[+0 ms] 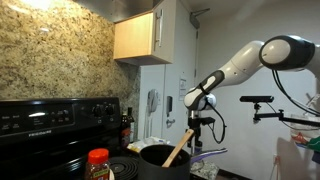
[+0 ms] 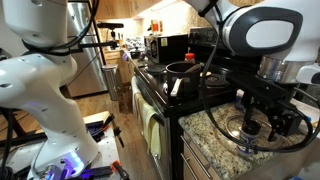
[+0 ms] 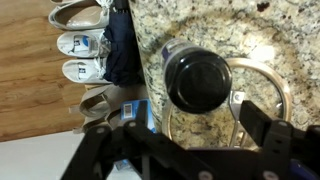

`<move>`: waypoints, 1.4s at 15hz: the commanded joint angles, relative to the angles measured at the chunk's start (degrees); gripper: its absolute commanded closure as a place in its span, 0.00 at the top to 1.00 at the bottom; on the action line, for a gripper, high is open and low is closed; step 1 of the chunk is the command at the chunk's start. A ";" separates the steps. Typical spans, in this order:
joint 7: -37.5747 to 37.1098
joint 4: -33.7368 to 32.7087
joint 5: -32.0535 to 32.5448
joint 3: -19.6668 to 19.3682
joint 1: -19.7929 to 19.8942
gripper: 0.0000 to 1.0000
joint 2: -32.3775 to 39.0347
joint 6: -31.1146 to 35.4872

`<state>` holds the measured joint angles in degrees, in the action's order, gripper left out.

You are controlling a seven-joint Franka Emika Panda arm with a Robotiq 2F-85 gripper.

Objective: Move the small bottle to the left side of the stove

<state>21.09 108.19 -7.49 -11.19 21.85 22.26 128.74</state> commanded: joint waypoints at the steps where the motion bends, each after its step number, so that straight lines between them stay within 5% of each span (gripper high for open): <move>1: -3.63 0.95 5.13 -1.29 -1.75 1.00 -2.01 -2.95; 13: -4.28 4.82 6.31 -1.67 -1.70 0.99 -3.84 -3.32; 14: -3.80 4.99 6.20 -1.63 -1.62 0.74 -3.82 -3.26; 16: -4.03 5.30 5.94 -1.64 -1.64 0.72 -3.90 -2.69; 21: -4.07 5.15 6.07 -1.61 -1.78 0.38 -3.93 -3.20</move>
<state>17.38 111.54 -1.34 -12.97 20.02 20.32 125.29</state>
